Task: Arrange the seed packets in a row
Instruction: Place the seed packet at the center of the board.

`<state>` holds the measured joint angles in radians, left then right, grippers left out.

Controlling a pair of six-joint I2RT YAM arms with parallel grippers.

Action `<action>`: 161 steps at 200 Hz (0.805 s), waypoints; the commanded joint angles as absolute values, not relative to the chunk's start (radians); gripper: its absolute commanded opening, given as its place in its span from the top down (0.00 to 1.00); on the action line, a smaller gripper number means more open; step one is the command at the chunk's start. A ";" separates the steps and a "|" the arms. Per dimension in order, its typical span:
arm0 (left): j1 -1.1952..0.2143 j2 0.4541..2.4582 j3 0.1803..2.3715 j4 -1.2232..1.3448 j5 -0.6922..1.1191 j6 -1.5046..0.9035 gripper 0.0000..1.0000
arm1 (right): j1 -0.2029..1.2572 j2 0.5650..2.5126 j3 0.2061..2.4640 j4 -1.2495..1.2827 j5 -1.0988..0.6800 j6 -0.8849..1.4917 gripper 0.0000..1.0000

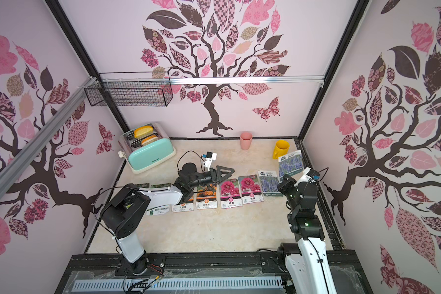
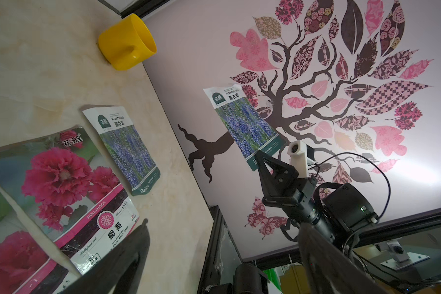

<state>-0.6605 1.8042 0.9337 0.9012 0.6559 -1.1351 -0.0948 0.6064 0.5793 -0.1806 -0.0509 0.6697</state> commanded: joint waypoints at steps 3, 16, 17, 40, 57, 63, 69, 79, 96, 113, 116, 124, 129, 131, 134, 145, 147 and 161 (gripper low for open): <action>-0.658 1.780 0.923 0.846 0.658 -1.039 0.07 | -0.178 0.669 0.621 -0.208 -0.089 0.694 1.00; -0.658 1.795 0.926 0.847 0.672 -1.025 0.07 | -0.244 0.738 0.618 -0.168 -0.157 0.710 1.00; -0.658 1.797 0.925 0.848 0.674 -1.025 0.07 | -0.248 0.744 0.616 -0.162 -0.165 0.712 1.00; -0.658 1.842 0.936 0.880 0.693 -1.034 0.07 | -0.408 0.907 0.591 -0.042 -0.369 0.758 1.00; -0.657 1.870 0.939 0.909 0.705 -1.046 0.08 | -0.448 1.002 0.604 -0.009 -0.395 0.729 1.00; -0.657 1.876 0.939 0.914 0.709 -1.046 0.08 | -0.455 1.031 0.609 -0.002 -0.404 0.712 1.00; -0.657 1.880 0.940 0.913 0.710 -1.044 0.08 | -0.461 1.060 0.610 0.004 -0.417 0.703 1.00; -0.657 1.886 0.939 0.914 0.713 -1.038 0.09 | -0.474 1.103 0.606 0.028 -0.448 0.698 1.00; -0.657 1.899 0.943 0.909 0.719 -1.031 0.09 | -0.486 1.157 0.590 0.079 -0.469 0.706 1.00; -0.657 1.916 0.944 0.921 0.725 -1.035 0.09 | -0.489 1.199 0.590 0.096 -0.454 0.707 1.00; -0.657 1.917 0.944 0.922 0.726 -1.037 0.09 | -0.489 1.203 0.588 0.103 -0.451 0.708 1.00; -0.657 1.926 0.945 0.928 0.729 -1.038 0.09 | -0.489 1.215 0.584 0.119 -0.445 0.710 1.00; -0.657 1.929 0.946 0.931 0.730 -1.040 0.09 | -0.490 1.225 0.586 0.125 -0.441 0.708 1.00; -0.657 1.931 0.946 0.931 0.730 -1.040 0.09 | -0.490 1.230 0.588 0.125 -0.438 0.707 1.00; -0.657 1.932 0.947 0.931 0.730 -1.041 0.09 | -0.491 1.241 0.590 0.124 -0.435 0.703 1.00; -0.657 1.943 0.949 0.939 0.733 -1.047 0.09 | -0.495 1.279 0.601 0.117 -0.427 0.694 1.00; -0.657 1.945 0.950 0.942 0.734 -1.049 0.09 | -0.496 1.288 0.601 0.117 -0.426 0.693 1.00; -0.655 1.955 0.950 0.956 0.736 -1.059 0.10 | -0.510 1.334 0.602 0.125 -0.443 0.696 1.00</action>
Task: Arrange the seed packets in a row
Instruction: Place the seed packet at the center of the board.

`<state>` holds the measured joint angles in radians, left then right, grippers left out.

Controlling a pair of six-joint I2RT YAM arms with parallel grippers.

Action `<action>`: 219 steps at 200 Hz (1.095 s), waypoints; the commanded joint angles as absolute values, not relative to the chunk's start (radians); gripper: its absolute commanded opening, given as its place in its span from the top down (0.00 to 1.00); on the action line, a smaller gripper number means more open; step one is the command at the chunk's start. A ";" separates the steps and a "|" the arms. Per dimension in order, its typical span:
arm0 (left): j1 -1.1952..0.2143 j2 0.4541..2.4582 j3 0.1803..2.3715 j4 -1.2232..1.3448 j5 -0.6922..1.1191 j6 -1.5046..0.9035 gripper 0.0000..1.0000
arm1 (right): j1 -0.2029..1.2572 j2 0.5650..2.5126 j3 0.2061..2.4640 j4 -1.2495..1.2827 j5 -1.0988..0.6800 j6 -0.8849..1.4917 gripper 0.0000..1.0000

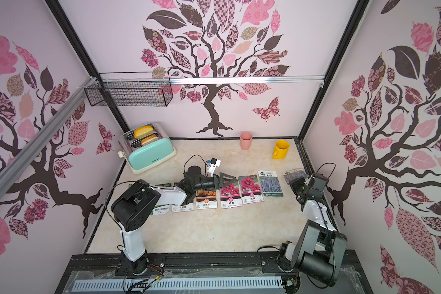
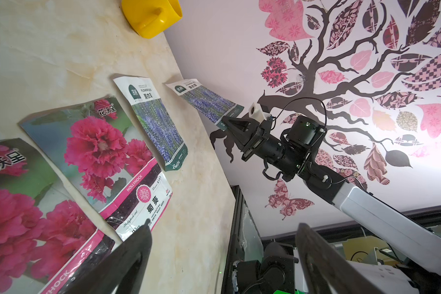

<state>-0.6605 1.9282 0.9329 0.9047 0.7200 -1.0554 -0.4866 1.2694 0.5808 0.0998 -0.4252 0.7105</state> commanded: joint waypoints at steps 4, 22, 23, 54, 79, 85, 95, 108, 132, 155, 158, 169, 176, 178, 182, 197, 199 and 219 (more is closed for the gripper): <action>-0.654 1.957 0.949 0.958 0.737 -1.060 0.10 | -0.512 1.344 0.600 0.127 -0.444 0.695 1.00; -0.652 1.962 0.950 0.954 0.738 -1.057 0.10 | -0.516 1.377 0.600 0.108 -0.423 0.680 1.00; -0.652 1.963 0.950 0.954 0.738 -1.057 0.10 | -0.516 1.380 0.602 0.106 -0.422 0.678 1.00; -0.649 1.975 0.950 0.956 0.739 -1.060 0.11 | -0.531 1.438 0.646 0.008 -0.395 0.629 1.00; -0.649 1.989 0.953 0.968 0.738 -1.073 0.11 | -0.532 1.462 0.661 -0.040 -0.352 0.610 0.99; -0.649 1.991 0.954 0.971 0.738 -1.076 0.11 | -0.534 1.467 0.662 -0.047 -0.342 0.609 0.99; -0.647 1.996 0.954 0.978 0.739 -1.083 0.11 | -0.535 1.470 0.656 -0.047 -0.330 0.616 0.99; -0.647 2.000 0.952 0.984 0.738 -1.088 0.11 | -0.538 1.466 0.637 -0.020 -0.328 0.635 0.99; -0.647 2.006 0.953 0.988 0.738 -1.091 0.12 | -0.538 1.477 0.632 -0.013 -0.342 0.662 0.78; -0.646 2.012 0.955 0.989 0.738 -1.094 0.12 | -0.538 1.428 0.627 -0.033 -0.311 0.666 0.51; -0.647 2.013 0.955 0.989 0.738 -1.094 0.12 | -0.540 1.413 0.630 -0.046 -0.292 0.665 0.48; -0.646 2.014 0.956 0.988 0.738 -1.095 0.12 | -0.540 1.348 0.636 -0.089 -0.201 0.663 0.33; -0.646 2.018 0.957 0.989 0.739 -1.097 0.12 | -0.540 1.300 0.640 -0.106 -0.156 0.662 0.28; -0.646 2.017 0.958 0.989 0.739 -1.098 0.12 | -0.540 1.287 0.642 -0.111 -0.145 0.661 0.27; -0.647 2.019 0.959 0.991 0.739 -1.097 0.12 | -0.540 1.261 0.648 -0.121 -0.125 0.655 0.26; -0.646 2.024 0.962 0.994 0.741 -1.103 0.12 | -0.540 1.183 0.665 -0.121 -0.083 0.630 0.23; -0.647 2.026 0.962 0.994 0.741 -1.103 0.12 | -0.540 1.178 0.668 -0.120 -0.083 0.626 0.23; -0.646 2.037 0.968 0.994 0.744 -1.103 0.12 | -0.527 1.206 0.744 -0.159 -0.118 0.572 0.23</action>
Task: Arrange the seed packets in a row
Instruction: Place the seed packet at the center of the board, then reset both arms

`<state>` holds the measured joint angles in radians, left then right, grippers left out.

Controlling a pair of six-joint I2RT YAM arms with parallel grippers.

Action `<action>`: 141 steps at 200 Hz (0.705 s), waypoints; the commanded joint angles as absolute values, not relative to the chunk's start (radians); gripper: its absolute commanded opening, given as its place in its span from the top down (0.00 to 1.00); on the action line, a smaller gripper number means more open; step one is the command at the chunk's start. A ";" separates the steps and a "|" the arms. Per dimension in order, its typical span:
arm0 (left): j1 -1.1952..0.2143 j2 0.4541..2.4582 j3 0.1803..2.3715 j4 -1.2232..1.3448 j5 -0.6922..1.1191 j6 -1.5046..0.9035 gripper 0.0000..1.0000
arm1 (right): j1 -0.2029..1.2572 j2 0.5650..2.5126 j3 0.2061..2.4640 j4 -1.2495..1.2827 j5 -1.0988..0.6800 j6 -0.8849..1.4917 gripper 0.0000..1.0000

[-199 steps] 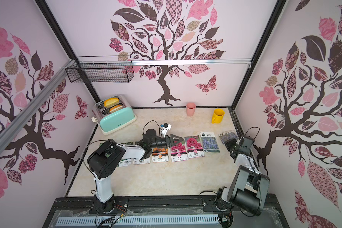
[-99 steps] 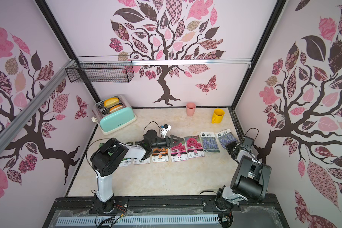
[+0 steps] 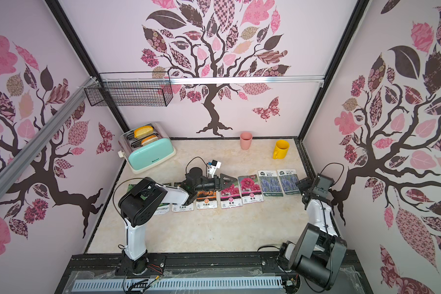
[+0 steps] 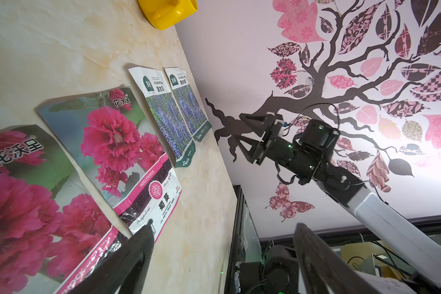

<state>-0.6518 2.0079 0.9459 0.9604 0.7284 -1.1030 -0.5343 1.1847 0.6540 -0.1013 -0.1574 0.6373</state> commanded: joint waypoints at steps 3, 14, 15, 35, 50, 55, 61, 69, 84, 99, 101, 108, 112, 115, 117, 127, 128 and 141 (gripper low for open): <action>-0.647 2.038 0.969 0.993 0.743 -1.101 0.12 | -0.520 1.218 0.758 -0.170 -0.126 0.564 0.23; -0.645 2.039 0.972 0.978 0.741 -1.087 0.12 | -0.475 1.261 0.803 -0.188 -0.135 0.525 0.23; -0.644 2.038 0.972 0.974 0.741 -1.086 0.12 | -0.467 1.265 0.808 -0.189 -0.134 0.520 0.22; -0.640 2.007 0.971 0.891 0.718 -1.004 0.12 | -0.315 1.303 0.881 -0.216 -0.067 0.452 0.18; -0.631 1.948 0.974 0.762 0.679 -0.901 0.10 | -0.220 1.295 0.896 -0.165 -0.062 0.444 0.12; -0.629 1.921 0.978 0.696 0.654 -0.856 0.09 | -0.194 1.292 0.895 -0.132 -0.077 0.443 0.07; -0.629 1.886 0.982 0.613 0.614 -0.797 0.07 | -0.156 1.292 0.902 -0.108 -0.080 0.440 0.01; -0.628 1.832 0.989 0.498 0.542 -0.730 0.06 | -0.109 1.294 0.923 -0.089 -0.089 0.418 0.01; -0.625 1.737 0.995 0.352 0.393 -0.657 0.03 | -0.033 1.294 0.945 -0.039 -0.106 0.359 0.00; -0.600 1.651 1.006 0.232 0.266 -0.612 0.03 | -0.005 1.288 0.952 0.010 -0.138 0.316 0.00; -0.594 1.638 1.007 0.216 0.253 -0.606 0.03 | -0.005 1.287 0.952 0.015 -0.145 0.315 0.00; -0.567 1.597 1.013 0.153 0.211 -0.595 0.03 | -0.005 1.284 0.949 0.036 -0.150 0.300 0.00; -0.549 1.573 1.014 0.106 0.193 -0.592 0.03 | -0.005 1.282 0.945 0.048 -0.151 0.281 0.00; -0.534 1.555 1.015 0.080 0.179 -0.586 0.03 | -0.005 1.282 0.942 0.056 -0.154 0.267 0.00; -0.522 1.543 1.016 0.064 0.174 -0.582 0.03 | -0.005 1.280 0.941 0.063 -0.154 0.258 0.00; -0.468 1.484 1.015 -0.012 0.132 -0.548 0.03 | -0.006 1.275 0.917 0.095 -0.141 0.212 0.00; -0.463 1.479 1.015 -0.019 0.127 -0.543 0.03 | -0.006 1.273 0.914 0.099 -0.140 0.206 0.01; -0.372 1.423 1.047 -0.179 0.072 -0.464 0.03 | -0.020 1.257 0.864 0.177 -0.097 0.158 0.01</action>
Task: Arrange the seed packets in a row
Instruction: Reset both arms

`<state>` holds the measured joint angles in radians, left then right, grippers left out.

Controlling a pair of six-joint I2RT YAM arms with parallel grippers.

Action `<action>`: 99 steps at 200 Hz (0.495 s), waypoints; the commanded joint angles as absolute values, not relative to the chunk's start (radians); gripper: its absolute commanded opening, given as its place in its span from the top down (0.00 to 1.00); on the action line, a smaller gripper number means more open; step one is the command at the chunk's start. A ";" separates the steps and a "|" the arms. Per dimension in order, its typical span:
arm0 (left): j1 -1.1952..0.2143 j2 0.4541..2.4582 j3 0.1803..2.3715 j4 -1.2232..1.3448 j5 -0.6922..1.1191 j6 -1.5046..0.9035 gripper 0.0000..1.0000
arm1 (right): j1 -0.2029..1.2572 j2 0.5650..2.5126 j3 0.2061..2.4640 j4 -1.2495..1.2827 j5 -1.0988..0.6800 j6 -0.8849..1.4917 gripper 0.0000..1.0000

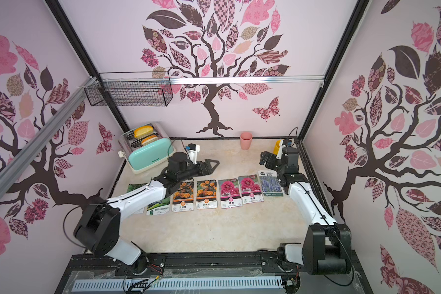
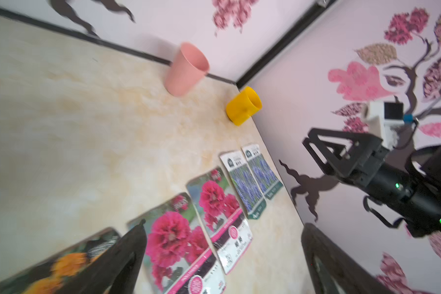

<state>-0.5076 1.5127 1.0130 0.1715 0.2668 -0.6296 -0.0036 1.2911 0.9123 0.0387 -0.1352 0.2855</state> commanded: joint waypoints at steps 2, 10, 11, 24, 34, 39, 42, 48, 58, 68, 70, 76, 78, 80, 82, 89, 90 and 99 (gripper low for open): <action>-0.354 1.416 1.053 -0.204 0.067 -0.454 0.03 | -0.027 1.256 0.854 0.197 -0.097 0.162 0.01; -0.275 1.388 1.063 -0.271 0.061 -0.407 0.03 | -0.064 1.249 0.817 0.267 -0.132 0.196 0.01; -0.264 1.385 1.063 -0.276 0.061 -0.401 0.03 | -0.069 1.249 0.812 0.275 -0.137 0.201 0.01; -0.117 1.355 1.038 -0.310 0.072 -0.339 0.03 | -0.112 1.253 0.750 0.373 -0.154 0.256 0.01; -0.012 1.345 0.996 -0.290 0.078 -0.302 0.03 | -0.118 1.259 0.701 0.430 -0.150 0.253 0.01; 0.031 1.345 0.974 -0.275 0.066 -0.295 0.03 | -0.117 1.266 0.678 0.453 -0.145 0.244 0.01; 0.050 1.347 0.961 -0.268 0.054 -0.296 0.03 | -0.117 1.273 0.664 0.467 -0.139 0.239 0.01; 0.078 1.351 0.925 -0.232 0.025 -0.298 0.03 | -0.118 1.291 0.635 0.504 -0.130 0.225 0.01; 0.093 1.360 0.838 -0.108 -0.006 -0.293 0.03 | -0.118 1.334 0.589 0.568 -0.107 0.212 0.01; 0.094 1.381 0.765 0.022 -0.001 -0.241 0.03 | -0.118 1.387 0.565 0.594 -0.089 0.210 0.01; 0.094 1.385 0.758 0.032 0.000 -0.227 0.03 | -0.117 1.394 0.563 0.591 -0.084 0.208 0.01; 0.094 1.398 0.742 0.052 -0.007 -0.197 0.03 | -0.118 1.415 0.556 0.584 -0.065 0.208 0.01; 0.094 1.403 0.737 0.055 -0.013 -0.189 0.03 | -0.118 1.421 0.552 0.585 -0.062 0.210 0.01; 0.094 1.408 0.733 0.063 -0.022 -0.180 0.03 | -0.118 1.426 0.548 0.588 -0.057 0.209 0.01; 0.094 1.412 0.726 0.076 -0.027 -0.170 0.03 | -0.117 1.432 0.542 0.593 -0.051 0.210 0.01; 0.094 1.425 0.704 0.124 -0.041 -0.140 0.03 | -0.118 1.452 0.510 0.650 -0.034 0.211 0.00; 0.094 1.426 0.700 0.131 -0.043 -0.134 0.03 | -0.117 1.455 0.505 0.656 -0.031 0.210 0.00; 0.096 1.443 0.670 0.215 -0.054 -0.098 0.03 | -0.117 1.488 0.464 0.746 -0.013 0.211 0.00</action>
<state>0.0990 1.4158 0.7204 -0.0109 -0.0029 -0.2466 -0.1200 1.4380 0.5270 0.5419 -0.0875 0.2256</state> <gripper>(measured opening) 0.973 0.994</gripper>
